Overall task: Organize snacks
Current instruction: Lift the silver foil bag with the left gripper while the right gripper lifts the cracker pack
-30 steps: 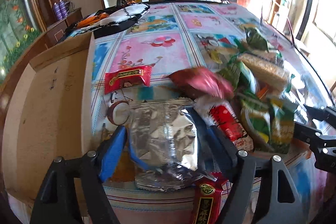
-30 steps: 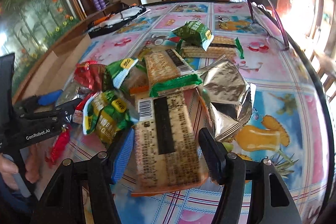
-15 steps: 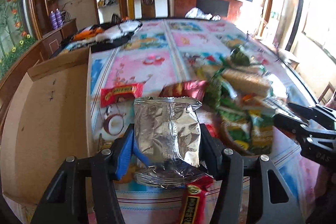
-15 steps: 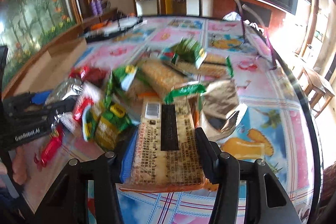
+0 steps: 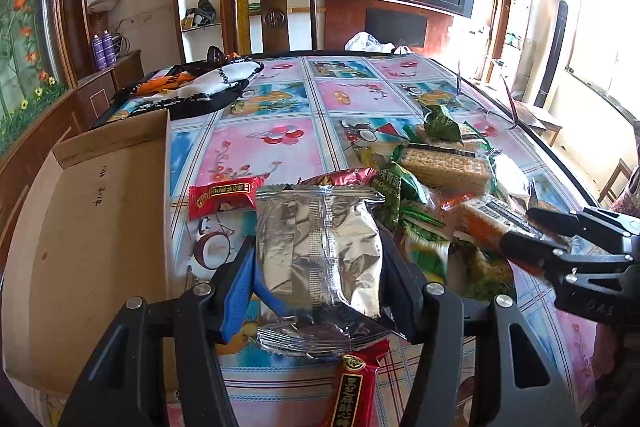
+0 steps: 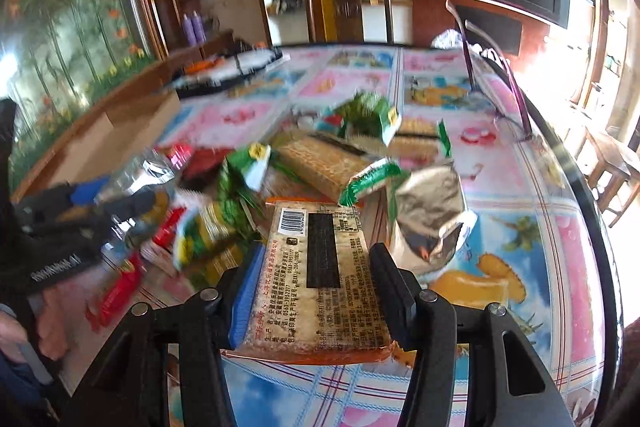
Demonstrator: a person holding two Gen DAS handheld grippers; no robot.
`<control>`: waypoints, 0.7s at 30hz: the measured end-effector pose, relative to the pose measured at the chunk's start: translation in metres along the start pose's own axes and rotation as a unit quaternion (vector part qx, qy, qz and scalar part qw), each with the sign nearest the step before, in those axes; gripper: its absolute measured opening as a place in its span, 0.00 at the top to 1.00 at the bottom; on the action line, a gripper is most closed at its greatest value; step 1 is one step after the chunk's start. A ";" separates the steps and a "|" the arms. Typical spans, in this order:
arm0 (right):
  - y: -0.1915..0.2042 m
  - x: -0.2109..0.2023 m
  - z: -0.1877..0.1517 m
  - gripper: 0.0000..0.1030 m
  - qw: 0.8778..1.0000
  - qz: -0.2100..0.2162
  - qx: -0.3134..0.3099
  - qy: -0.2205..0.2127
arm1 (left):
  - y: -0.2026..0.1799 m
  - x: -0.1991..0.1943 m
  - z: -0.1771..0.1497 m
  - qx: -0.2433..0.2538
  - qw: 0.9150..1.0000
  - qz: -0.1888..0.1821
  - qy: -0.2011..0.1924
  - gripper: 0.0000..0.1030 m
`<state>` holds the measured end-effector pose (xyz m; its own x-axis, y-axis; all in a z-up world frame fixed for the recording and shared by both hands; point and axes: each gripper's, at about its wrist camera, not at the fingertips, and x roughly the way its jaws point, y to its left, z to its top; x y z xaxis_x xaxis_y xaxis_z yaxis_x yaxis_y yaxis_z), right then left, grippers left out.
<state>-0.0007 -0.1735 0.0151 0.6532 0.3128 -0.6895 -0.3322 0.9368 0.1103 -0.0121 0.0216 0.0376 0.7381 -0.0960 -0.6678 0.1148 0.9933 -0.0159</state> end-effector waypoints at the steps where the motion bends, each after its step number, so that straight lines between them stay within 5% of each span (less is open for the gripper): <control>1: 0.000 0.002 -0.001 0.45 1.000 -0.001 -0.001 0.006 | 0.000 0.000 0.000 0.000 1.000 -0.001 0.000 0.44; 21: 0.002 0.017 -0.009 0.45 0.999 -0.015 -0.014 0.043 | 0.000 0.001 -0.001 -0.004 1.000 -0.002 -0.003 0.44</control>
<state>0.0040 -0.1681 -0.0025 0.6018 0.2696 -0.7518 -0.3332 0.9402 0.0706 -0.0119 0.0218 0.0363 0.7413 -0.0998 -0.6637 0.1126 0.9934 -0.0236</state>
